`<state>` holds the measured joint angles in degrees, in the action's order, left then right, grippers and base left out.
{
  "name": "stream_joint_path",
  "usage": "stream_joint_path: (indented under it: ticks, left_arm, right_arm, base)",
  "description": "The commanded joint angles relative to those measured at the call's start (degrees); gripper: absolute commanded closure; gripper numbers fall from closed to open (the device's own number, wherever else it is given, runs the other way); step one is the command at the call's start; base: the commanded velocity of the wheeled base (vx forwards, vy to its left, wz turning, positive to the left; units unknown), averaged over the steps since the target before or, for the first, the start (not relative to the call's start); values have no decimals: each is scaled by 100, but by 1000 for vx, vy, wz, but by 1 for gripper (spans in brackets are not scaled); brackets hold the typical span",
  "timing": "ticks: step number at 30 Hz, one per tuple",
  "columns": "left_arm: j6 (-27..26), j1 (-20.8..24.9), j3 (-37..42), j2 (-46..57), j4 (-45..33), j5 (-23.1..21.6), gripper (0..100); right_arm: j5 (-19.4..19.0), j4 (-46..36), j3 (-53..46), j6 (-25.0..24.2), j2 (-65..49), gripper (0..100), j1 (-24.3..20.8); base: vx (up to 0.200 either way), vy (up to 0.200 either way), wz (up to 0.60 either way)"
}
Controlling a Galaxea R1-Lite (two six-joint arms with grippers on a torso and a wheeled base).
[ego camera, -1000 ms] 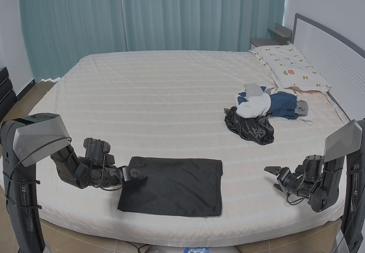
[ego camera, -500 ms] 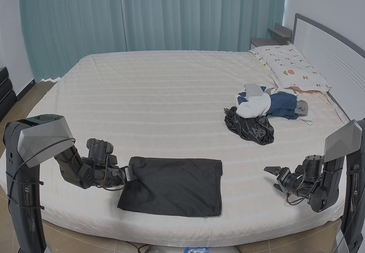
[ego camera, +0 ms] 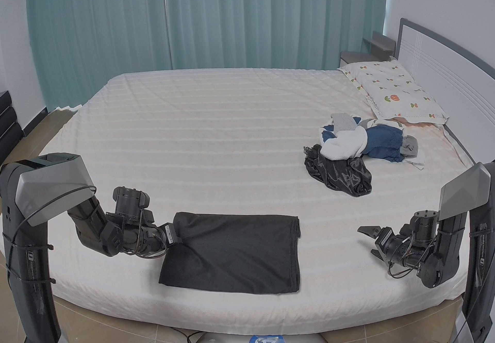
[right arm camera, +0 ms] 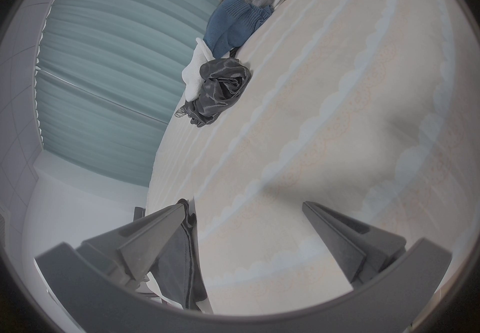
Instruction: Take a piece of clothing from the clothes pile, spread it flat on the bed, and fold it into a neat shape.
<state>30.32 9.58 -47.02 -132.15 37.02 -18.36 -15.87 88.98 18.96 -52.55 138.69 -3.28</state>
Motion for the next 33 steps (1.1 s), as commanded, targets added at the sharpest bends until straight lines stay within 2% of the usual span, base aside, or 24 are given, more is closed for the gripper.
stream_joint_path:
  ticks: [1, 7, 23, 27, 33]
  left_arm:
    - [115, 0, 44, 145, -2, 8, 100]
    - [141, -9, 114, 216, -2, 157, 100]
    - [247, -53, 228, 233, -11, 219, 100]
    - [247, -53, 237, 224, -11, 430, 100]
    - [247, -44, 272, 242, -28, 447, 100]
  right_arm:
    - [-4, 67, -6, 0, 9, 0, -6]
    - [-4, 67, -6, 0, 9, 0, -6]
    - [5, 67, -6, 0, 9, 0, -15]
    - [5, 76, -15, 0, 17, 0, -15]
    - [14, 67, -15, 8, 17, 0, -24]
  base:
    - [0, 0, 0]
    - [0, 0, 0]
    - [0, 200, 0]
    - [0, 200, 0]
    - [0, 200, 0]
